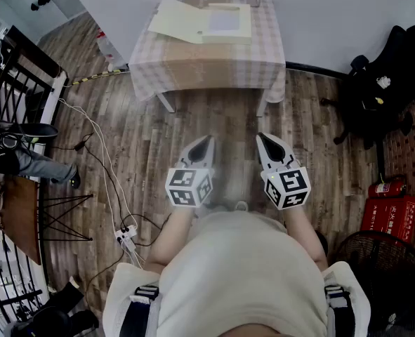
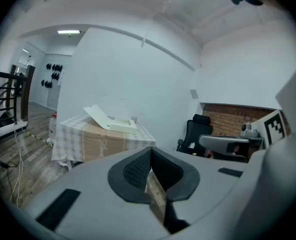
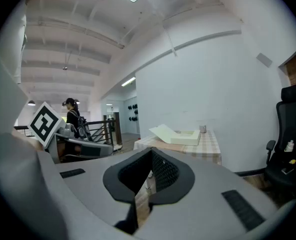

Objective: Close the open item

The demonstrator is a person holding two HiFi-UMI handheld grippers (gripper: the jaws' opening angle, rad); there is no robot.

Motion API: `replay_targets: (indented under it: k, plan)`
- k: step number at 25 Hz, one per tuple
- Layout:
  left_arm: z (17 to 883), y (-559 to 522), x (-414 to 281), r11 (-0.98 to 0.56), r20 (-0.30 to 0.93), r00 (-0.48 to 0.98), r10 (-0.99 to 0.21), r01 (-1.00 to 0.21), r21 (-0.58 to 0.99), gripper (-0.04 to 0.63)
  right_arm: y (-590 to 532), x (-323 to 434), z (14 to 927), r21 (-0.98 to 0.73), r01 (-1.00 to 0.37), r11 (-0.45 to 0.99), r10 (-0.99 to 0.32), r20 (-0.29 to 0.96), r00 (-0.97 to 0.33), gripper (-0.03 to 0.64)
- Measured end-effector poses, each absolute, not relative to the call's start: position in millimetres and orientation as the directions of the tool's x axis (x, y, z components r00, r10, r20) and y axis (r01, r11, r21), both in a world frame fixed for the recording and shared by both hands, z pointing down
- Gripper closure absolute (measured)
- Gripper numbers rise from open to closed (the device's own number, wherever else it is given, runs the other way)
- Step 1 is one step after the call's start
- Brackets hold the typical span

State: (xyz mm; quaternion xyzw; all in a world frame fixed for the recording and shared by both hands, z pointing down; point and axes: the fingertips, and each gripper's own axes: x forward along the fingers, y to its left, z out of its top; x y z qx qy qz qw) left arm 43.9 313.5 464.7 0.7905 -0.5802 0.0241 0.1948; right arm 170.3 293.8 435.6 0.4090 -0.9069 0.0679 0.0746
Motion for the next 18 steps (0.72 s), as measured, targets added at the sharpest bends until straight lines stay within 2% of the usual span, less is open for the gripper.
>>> replay_targets:
  k: [18]
  plan:
    - [461.9, 342.2, 37.2, -0.207, 0.252, 0.286, -0.925, -0.932, 0.298, 0.592, 315.6, 165.6, 432.2, -0.035, -0.726, 0.686, -0.707, 0.201, -0.678, 0.617]
